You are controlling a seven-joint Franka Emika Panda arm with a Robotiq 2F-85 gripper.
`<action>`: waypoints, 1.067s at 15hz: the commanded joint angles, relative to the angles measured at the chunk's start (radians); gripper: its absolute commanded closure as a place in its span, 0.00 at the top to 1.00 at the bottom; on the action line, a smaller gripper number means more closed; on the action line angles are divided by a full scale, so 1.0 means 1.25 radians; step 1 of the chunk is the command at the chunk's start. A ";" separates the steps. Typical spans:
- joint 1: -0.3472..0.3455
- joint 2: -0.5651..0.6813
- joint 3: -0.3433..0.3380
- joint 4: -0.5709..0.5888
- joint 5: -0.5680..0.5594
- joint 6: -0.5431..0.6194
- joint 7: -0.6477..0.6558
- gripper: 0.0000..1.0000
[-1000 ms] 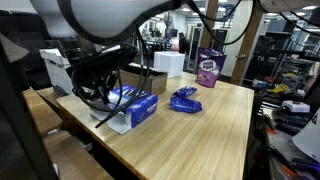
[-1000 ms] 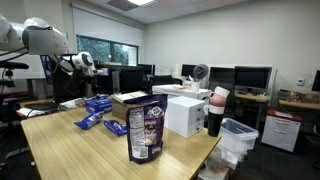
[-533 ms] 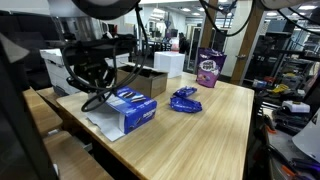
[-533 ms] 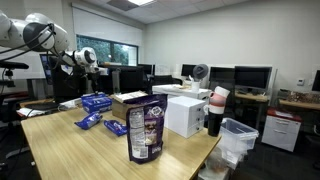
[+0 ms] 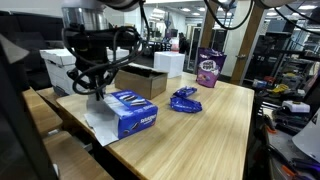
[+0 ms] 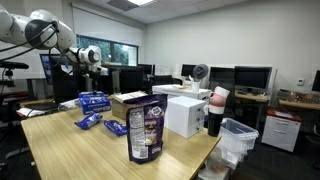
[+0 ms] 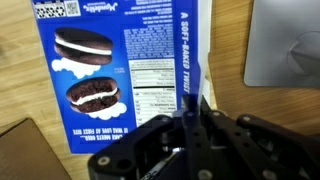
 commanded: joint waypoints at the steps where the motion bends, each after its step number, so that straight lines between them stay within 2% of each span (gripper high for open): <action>1: -0.064 -0.071 0.037 -0.105 0.059 0.043 -0.045 0.07; 4: -0.122 -0.107 0.063 -0.157 0.096 0.065 -0.108 0.07; 9: -0.232 -0.162 0.118 -0.246 0.178 0.102 -0.275 0.07; 10: -0.257 -0.172 0.130 -0.264 0.199 0.107 -0.317 0.07; 11: -0.239 -0.189 0.081 -0.278 0.273 0.109 -0.400 0.07; 12: -0.317 -0.198 0.139 -0.312 0.304 0.106 -0.497 0.07; 15: -0.371 -0.199 0.164 -0.329 0.378 0.086 -0.625 0.07; 16: -0.341 -0.206 0.110 -0.332 0.439 0.069 -0.682 0.06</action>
